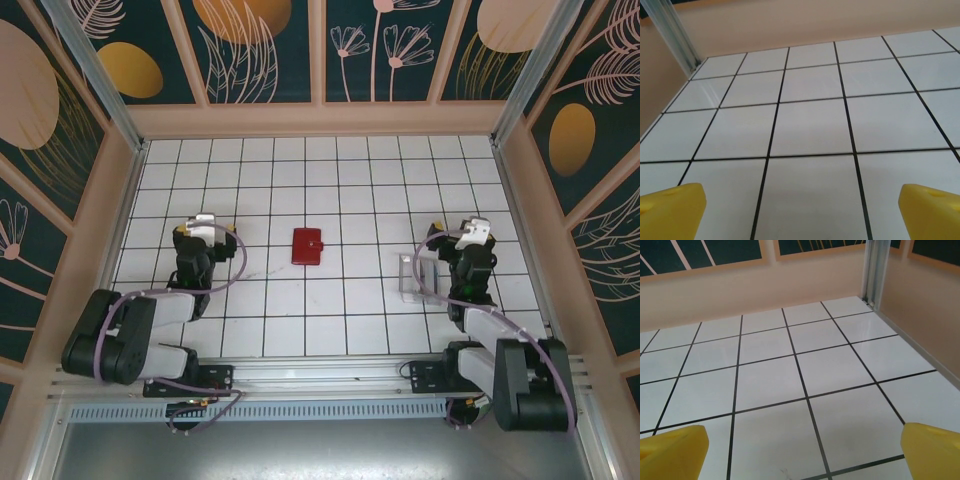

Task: Put the credit cards into the card holder
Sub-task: Reset both arms

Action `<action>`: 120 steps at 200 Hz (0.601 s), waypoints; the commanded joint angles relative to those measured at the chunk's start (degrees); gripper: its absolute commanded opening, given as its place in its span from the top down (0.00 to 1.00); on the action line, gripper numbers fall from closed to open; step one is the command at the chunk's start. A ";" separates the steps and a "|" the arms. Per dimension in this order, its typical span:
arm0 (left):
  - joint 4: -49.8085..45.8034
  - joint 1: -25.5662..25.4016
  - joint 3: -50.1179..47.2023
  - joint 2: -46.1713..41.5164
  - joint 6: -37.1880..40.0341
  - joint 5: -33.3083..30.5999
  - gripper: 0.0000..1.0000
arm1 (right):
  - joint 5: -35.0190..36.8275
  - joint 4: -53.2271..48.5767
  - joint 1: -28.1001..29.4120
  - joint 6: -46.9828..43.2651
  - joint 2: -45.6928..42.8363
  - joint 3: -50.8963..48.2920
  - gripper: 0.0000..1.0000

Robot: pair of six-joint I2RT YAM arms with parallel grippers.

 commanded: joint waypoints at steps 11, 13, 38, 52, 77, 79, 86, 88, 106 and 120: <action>11.75 3.76 1.03 3.01 0.46 3.83 0.01 | -6.06 17.43 -3.85 5.05 9.44 -1.08 0.01; 12.17 4.14 0.91 3.03 -0.05 3.74 0.01 | -6.80 18.13 -3.92 4.62 9.79 -1.07 0.01; 18.59 9.70 -1.71 5.32 -5.63 8.13 0.01 | -6.77 26.26 -3.76 2.30 16.78 -0.64 0.01; 23.96 10.65 -2.57 8.36 -7.08 8.35 0.01 | -6.10 31.30 -3.71 2.92 23.16 -0.36 0.01; 18.89 10.66 -1.05 7.38 -6.90 7.32 0.01 | -8.31 27.52 -1.59 -1.19 25.35 3.09 0.01; 18.92 10.65 -1.02 7.50 -6.90 7.32 0.01 | -8.52 26.96 -1.34 -1.49 25.26 3.25 0.01; 20.01 10.65 -1.27 7.71 -6.90 7.23 0.01 | -8.77 25.03 -1.06 -2.00 24.90 3.83 0.01; 19.66 10.65 -1.21 7.63 -6.90 7.29 0.01 | -8.94 25.39 -1.05 -2.02 25.06 3.83 0.01; 19.40 10.65 -1.27 7.43 -6.85 7.31 0.01 | -9.76 23.61 -1.79 -1.14 25.30 4.84 0.01; 19.60 10.65 -1.36 7.37 -6.82 7.36 0.01 | -9.46 23.08 -2.01 -0.88 25.21 5.01 0.01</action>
